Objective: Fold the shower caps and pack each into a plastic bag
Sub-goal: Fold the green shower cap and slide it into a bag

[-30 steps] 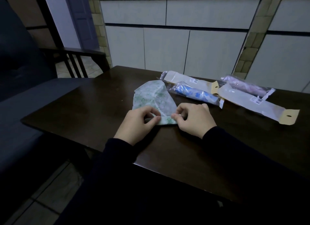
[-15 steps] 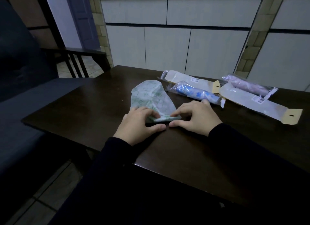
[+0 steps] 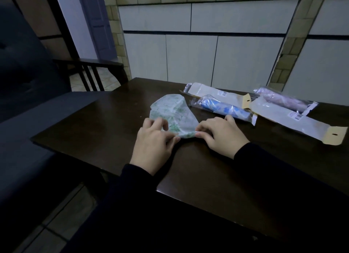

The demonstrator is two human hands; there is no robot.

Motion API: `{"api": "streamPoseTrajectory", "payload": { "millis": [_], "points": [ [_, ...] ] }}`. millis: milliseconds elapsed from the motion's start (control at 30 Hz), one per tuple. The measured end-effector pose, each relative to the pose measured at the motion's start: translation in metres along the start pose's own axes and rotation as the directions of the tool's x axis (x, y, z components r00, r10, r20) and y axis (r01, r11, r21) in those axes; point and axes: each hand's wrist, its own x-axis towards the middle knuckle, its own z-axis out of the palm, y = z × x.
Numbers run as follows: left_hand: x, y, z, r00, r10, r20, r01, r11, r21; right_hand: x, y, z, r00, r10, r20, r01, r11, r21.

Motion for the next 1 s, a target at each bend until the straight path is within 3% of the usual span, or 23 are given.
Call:
{"api": "streamPoseTrajectory", "payload": {
  "millis": [100, 300, 400, 533, 667, 767, 833, 933, 1000],
  "points": [
    [0.003, 0.002, 0.000, 0.999, -0.020, 0.029, 0.021, 0.999, -0.028, 0.006, -0.002, 0.004, 1.000, 0.006, 0.024, -0.005, 1.000, -0.014],
    [0.010, 0.002, 0.002, 0.956, -0.279, 0.092, 0.293, 0.932, -0.212, 0.015, -0.002, 0.009, 0.995, 0.060, 0.084, -0.063, 0.997, 0.035],
    [0.014, 0.004, 0.001, 0.935, -0.331, 0.129, 0.352, 0.914, -0.200, 0.016, -0.003, 0.013, 0.993, 0.099, 0.072, -0.100, 0.995, 0.020],
    [0.020, 0.005, 0.001, 0.935, -0.332, 0.126, 0.348, 0.929, -0.130, 0.014, -0.003, 0.015, 0.991, 0.133, 0.029, -0.133, 0.991, 0.002],
    [0.016, 0.005, 0.004, 0.947, -0.312, 0.078, 0.320, 0.940, -0.119, 0.011, -0.006, 0.015, 0.993, 0.060, -0.098, -0.071, 0.990, -0.121],
    [0.013, 0.004, 0.006, 0.978, -0.205, -0.029, 0.200, 0.972, -0.123, 0.009, -0.005, 0.018, 0.968, -0.060, -0.243, 0.037, 0.994, -0.098],
    [0.011, 0.001, 0.007, 0.995, -0.095, -0.019, 0.092, 0.989, -0.116, 0.010, -0.003, 0.017, 0.950, -0.126, -0.287, 0.118, 0.992, -0.044],
    [0.009, 0.000, 0.005, 0.996, -0.093, 0.013, 0.093, 0.980, -0.175, 0.011, 0.000, 0.014, 0.950, -0.209, -0.231, 0.205, 0.978, -0.041],
    [0.007, 0.001, 0.003, 0.988, -0.154, 0.030, 0.157, 0.966, -0.206, 0.009, 0.002, 0.011, 0.974, -0.167, -0.155, 0.165, 0.986, -0.030]
  ]
}}
